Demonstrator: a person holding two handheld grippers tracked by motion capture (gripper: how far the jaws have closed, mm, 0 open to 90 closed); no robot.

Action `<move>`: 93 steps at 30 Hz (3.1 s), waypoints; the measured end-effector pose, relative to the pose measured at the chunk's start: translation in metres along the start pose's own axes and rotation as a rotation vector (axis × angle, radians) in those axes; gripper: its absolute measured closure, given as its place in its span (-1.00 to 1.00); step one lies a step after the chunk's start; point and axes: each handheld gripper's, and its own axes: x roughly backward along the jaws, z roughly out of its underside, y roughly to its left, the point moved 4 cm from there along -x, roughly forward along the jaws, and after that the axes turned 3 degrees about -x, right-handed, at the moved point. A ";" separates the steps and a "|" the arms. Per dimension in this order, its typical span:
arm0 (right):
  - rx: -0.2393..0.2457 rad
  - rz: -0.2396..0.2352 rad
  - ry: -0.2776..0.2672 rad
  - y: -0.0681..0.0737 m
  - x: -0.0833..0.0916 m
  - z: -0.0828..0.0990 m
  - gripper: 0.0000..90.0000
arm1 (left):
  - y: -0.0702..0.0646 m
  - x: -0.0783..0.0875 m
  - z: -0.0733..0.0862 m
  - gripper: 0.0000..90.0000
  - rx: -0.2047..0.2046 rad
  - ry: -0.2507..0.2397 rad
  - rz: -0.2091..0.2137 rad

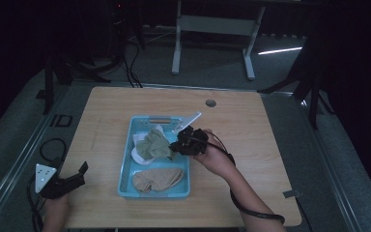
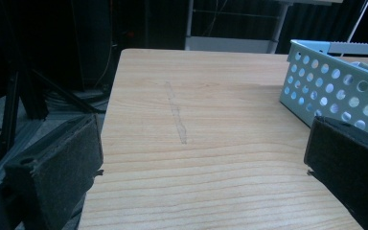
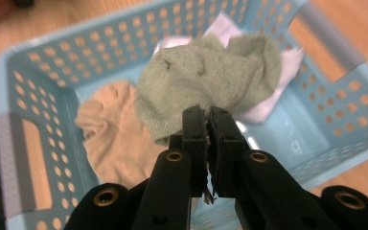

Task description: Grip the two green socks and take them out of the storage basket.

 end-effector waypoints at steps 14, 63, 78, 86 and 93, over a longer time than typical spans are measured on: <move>-0.070 0.079 -0.201 -0.025 0.068 -0.015 0.92 | 0.000 0.000 0.000 -1.00 0.002 0.000 0.002; -0.519 0.348 -0.051 -0.128 0.042 0.194 0.88 | 0.000 0.000 0.000 -1.00 -0.001 0.005 -0.004; -0.430 0.289 -0.145 -0.107 0.067 0.155 0.33 | 0.000 0.000 0.000 -1.00 0.000 0.004 -0.002; -0.369 0.259 -0.189 -0.096 0.071 0.117 0.16 | -0.001 0.000 0.000 -1.00 -0.003 0.005 0.003; -0.335 0.201 -0.213 -0.084 0.061 0.092 0.03 | 0.000 0.000 0.000 -1.00 -0.001 0.006 0.006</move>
